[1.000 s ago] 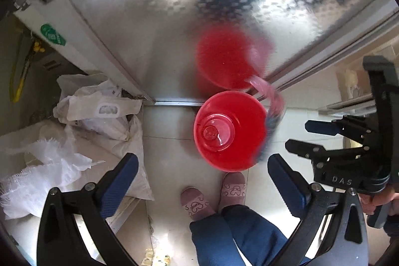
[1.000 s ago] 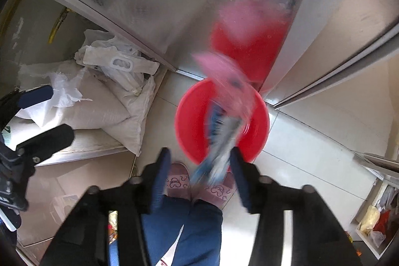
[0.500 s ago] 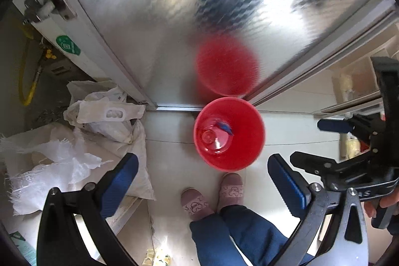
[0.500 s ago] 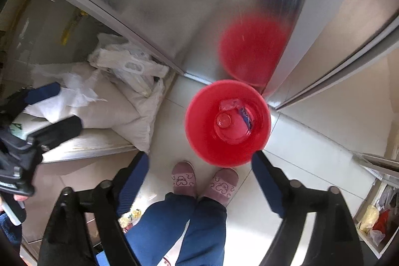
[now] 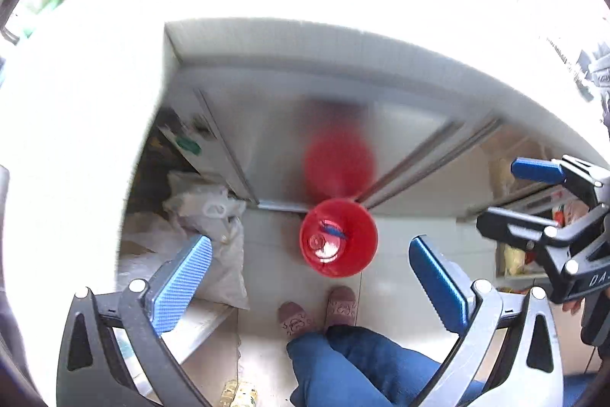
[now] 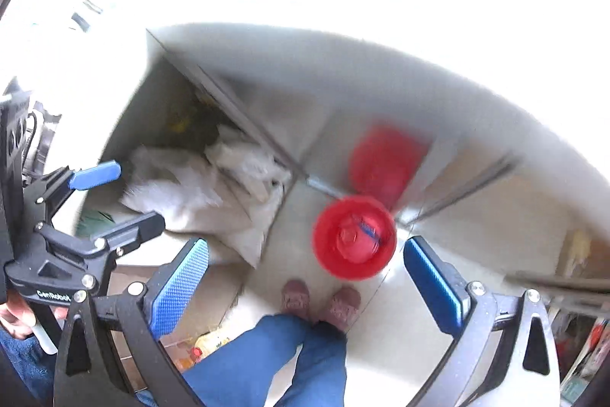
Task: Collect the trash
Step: 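Raise both empty tools back up to the counter, then grasp the blue wipes packet with the right gripper, then grasp the white gloves with the left gripper while the right gripper holds the packet, then carry the gloves and packet down to the red bin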
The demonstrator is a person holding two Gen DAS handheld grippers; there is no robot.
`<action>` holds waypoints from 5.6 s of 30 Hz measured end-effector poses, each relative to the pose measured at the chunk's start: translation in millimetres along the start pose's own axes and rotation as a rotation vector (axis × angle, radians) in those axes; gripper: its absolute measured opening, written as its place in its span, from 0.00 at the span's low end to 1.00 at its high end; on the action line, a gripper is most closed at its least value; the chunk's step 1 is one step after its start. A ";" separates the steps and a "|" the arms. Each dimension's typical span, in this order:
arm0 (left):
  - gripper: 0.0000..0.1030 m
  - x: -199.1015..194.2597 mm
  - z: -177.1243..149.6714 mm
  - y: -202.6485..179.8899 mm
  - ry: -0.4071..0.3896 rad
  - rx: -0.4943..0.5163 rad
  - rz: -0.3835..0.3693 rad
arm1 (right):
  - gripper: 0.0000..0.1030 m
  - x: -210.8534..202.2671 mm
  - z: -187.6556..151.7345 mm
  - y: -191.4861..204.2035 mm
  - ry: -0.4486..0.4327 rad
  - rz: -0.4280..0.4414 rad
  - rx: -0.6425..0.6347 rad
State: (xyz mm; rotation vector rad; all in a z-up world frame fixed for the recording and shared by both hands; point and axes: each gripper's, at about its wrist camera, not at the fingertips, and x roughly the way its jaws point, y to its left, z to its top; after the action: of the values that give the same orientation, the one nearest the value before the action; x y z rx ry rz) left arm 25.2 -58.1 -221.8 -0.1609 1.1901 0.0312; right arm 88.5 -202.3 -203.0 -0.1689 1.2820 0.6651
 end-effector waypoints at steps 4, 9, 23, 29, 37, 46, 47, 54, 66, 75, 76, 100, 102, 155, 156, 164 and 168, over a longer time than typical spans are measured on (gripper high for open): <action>1.00 -52.5 25.7 -1.6 -0.059 0.005 0.011 | 0.99 -52.0 24.7 15.3 -0.088 -0.054 -0.060; 1.00 -98.6 52.8 3.7 -0.110 -0.004 0.005 | 0.99 -99.5 51.8 26.0 -0.211 -0.053 -0.103; 1.00 -135.6 143.5 65.7 -0.155 -0.031 -0.062 | 0.99 -106.6 143.8 64.7 -0.199 0.047 -0.149; 1.00 -116.0 184.5 107.7 -0.155 -0.070 -0.039 | 0.99 -87.2 191.5 75.9 -0.180 -0.001 -0.145; 1.00 -65.1 223.9 139.7 -0.084 -0.056 -0.029 | 0.94 -26.8 242.0 71.0 -0.055 -0.022 -0.092; 1.00 -28.9 239.8 162.3 -0.008 -0.060 -0.067 | 0.83 32.9 265.8 59.1 0.094 -0.065 -0.002; 1.00 -26.1 240.3 163.7 -0.001 -0.057 -0.062 | 0.82 36.8 268.6 57.8 0.101 -0.058 0.010; 1.00 -23.4 243.6 180.5 0.004 -0.081 -0.069 | 0.77 56.4 281.7 58.0 0.154 -0.099 0.068; 1.00 -18.8 238.9 205.8 0.014 -0.117 -0.038 | 0.48 64.5 286.4 66.9 0.162 -0.169 -0.016; 1.00 -5.2 247.2 230.3 0.025 -0.163 -0.022 | 0.20 44.3 265.2 73.6 0.124 -0.108 -0.034; 1.00 -1.4 249.0 232.6 0.030 -0.164 -0.026 | 0.19 41.3 263.4 73.5 0.119 -0.104 -0.037; 0.46 53.9 275.4 211.5 0.143 0.038 0.068 | 0.19 13.1 257.1 69.8 0.067 -0.017 0.017; 0.38 53.0 276.3 212.0 0.144 0.028 0.081 | 0.19 13.6 256.3 69.8 0.064 -0.009 0.012; 0.10 -110.5 48.0 -52.7 0.007 0.104 -0.039 | 0.19 -119.0 -16.1 29.9 -0.065 0.104 -0.084; 0.10 -103.5 45.2 -57.4 0.018 0.117 -0.042 | 0.19 -115.7 -19.0 26.4 -0.058 0.103 -0.072; 0.10 -12.7 23.8 -78.5 0.144 0.204 -0.086 | 0.19 -74.0 -45.2 -9.8 -0.048 0.062 0.026; 0.10 45.2 8.6 -84.8 0.202 0.218 -0.087 | 0.19 -32.3 -60.0 -29.7 -0.009 0.044 0.063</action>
State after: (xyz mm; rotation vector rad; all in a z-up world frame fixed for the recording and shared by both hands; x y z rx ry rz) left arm 59.2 -143.4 -251.3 -0.0243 1.3773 -0.1946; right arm 50.8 -266.2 -198.5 -0.0861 1.2992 0.6618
